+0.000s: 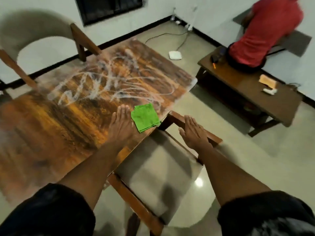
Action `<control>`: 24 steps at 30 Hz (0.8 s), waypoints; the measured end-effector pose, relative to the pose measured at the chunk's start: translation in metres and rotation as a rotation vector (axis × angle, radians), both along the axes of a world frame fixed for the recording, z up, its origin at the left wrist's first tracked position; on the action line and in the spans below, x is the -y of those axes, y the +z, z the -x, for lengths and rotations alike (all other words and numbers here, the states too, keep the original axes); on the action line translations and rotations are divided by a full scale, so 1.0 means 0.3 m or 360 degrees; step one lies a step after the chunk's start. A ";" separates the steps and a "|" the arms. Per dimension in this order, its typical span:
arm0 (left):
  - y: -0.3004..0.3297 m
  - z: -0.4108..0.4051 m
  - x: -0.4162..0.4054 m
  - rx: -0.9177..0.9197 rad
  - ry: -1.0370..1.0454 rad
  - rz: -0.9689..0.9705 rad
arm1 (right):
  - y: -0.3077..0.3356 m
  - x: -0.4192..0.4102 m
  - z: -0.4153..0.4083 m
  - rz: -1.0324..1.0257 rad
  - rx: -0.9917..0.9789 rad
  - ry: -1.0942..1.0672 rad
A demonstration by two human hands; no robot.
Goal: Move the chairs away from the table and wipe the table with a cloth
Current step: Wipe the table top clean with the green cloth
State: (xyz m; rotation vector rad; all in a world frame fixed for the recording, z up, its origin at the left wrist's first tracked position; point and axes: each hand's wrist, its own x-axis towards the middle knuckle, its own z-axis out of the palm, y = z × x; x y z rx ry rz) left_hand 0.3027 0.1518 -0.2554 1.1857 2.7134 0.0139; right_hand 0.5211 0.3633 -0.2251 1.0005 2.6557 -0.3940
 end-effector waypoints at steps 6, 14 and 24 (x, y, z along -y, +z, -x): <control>0.262 -0.316 -0.120 -0.0052 -0.0517 -0.0066 | 0.222 0.067 -0.364 -0.0184 -0.0263 -0.0315; 0.294 -0.612 -0.148 -0.0216 -0.0848 -0.0252 | 0.320 0.162 -0.720 -0.0325 -0.0373 -0.0630; 0.248 -0.830 -0.151 -0.0187 -0.0900 -0.0309 | 0.292 0.197 -0.992 -0.0350 -0.0376 -0.0691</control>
